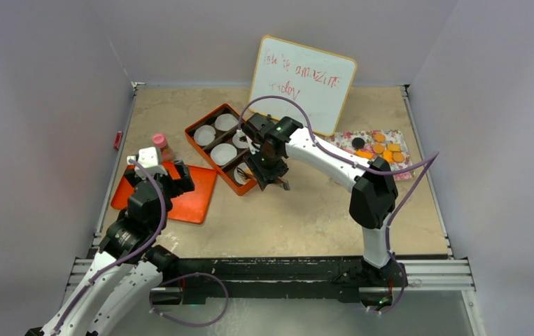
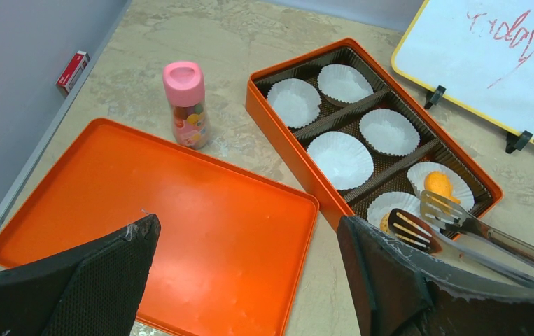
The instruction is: Pack the cookies
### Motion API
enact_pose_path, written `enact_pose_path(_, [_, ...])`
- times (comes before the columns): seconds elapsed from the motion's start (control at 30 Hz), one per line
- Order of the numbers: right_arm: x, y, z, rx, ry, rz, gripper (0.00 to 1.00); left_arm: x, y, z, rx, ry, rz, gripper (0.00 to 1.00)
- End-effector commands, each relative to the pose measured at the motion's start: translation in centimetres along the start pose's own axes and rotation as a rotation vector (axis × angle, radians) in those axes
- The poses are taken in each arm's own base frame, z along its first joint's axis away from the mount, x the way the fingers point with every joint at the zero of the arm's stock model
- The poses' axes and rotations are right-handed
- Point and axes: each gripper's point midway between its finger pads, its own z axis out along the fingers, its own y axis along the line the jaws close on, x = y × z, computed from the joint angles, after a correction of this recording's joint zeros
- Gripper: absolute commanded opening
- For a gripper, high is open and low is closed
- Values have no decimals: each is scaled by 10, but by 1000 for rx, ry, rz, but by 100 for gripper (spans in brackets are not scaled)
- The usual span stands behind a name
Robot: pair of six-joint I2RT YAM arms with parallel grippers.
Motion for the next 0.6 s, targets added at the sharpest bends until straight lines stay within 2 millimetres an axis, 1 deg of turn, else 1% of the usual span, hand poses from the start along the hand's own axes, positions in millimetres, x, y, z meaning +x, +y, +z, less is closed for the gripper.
enact_pose_path(0.0, [-8, 1, -15, 21, -38, -9, 52, -7, -1, 1, 8, -32, -13, 97])
enact_pose_path(0.13, [-14, -2, -26, 38, -85, -5, 52, -7, -1, 1, 8, -32, -12, 97])
enact_pose_path(0.27, [-14, -3, -40, 43, -119, 20, 50, -7, -1, 1, 7, -31, -12, 97])
enact_pose_path(0.37, [-16, -12, -53, 91, -162, 28, 48, -6, -2, 1, 10, -30, -11, 96])
enact_pose_path(0.57, [-10, -36, -73, 181, -208, 69, 46, -6, -2, 2, 11, -28, -10, 97])
